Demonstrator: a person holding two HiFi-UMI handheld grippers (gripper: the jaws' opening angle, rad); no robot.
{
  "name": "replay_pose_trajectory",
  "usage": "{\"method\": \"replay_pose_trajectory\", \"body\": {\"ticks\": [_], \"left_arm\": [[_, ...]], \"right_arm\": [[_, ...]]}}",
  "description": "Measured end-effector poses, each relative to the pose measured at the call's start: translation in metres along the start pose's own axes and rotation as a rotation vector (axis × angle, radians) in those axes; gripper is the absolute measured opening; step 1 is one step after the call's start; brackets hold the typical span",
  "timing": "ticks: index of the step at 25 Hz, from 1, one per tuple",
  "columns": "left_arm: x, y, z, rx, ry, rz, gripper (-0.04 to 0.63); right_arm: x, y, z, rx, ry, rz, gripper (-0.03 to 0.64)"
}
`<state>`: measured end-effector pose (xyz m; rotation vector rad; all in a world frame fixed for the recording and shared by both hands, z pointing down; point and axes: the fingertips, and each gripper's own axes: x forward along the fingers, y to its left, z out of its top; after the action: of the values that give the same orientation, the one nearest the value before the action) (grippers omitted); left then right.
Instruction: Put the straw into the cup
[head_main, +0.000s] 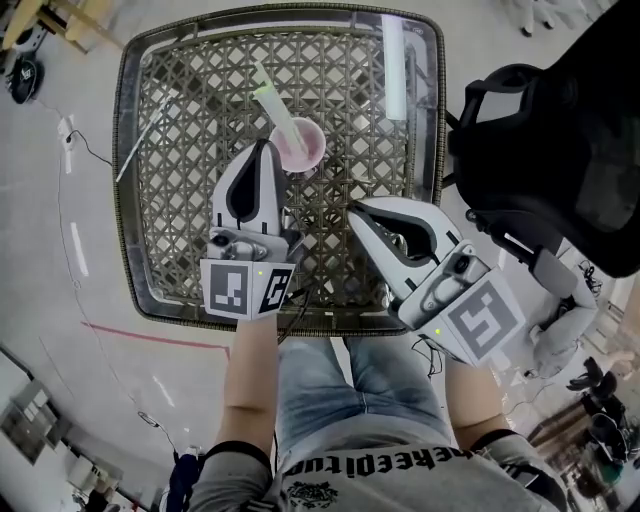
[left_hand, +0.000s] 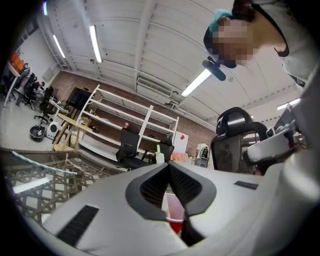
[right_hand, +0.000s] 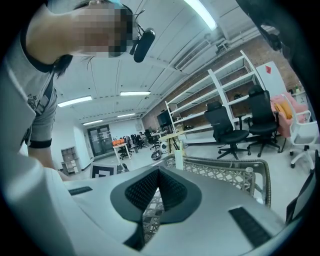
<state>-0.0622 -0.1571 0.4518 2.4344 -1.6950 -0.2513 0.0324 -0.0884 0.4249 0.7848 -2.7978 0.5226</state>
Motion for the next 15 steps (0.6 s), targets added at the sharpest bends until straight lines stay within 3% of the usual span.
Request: {"method": "replay_pose_trajectory", "body": {"ticks": [9,15], "left_arm": [[-0.007,-0.006,0.025,0.032,0.062,-0.072,0.038],[-0.023,-0.025,0.079,0.043,0.087,-0.159,0.038]], "right_arm": [[0.009,0.018,0.026,0.016,-0.076,-0.029,0.011],[0.004,0.052,0.060,0.020,-0.032,-0.063,0.011]]}}
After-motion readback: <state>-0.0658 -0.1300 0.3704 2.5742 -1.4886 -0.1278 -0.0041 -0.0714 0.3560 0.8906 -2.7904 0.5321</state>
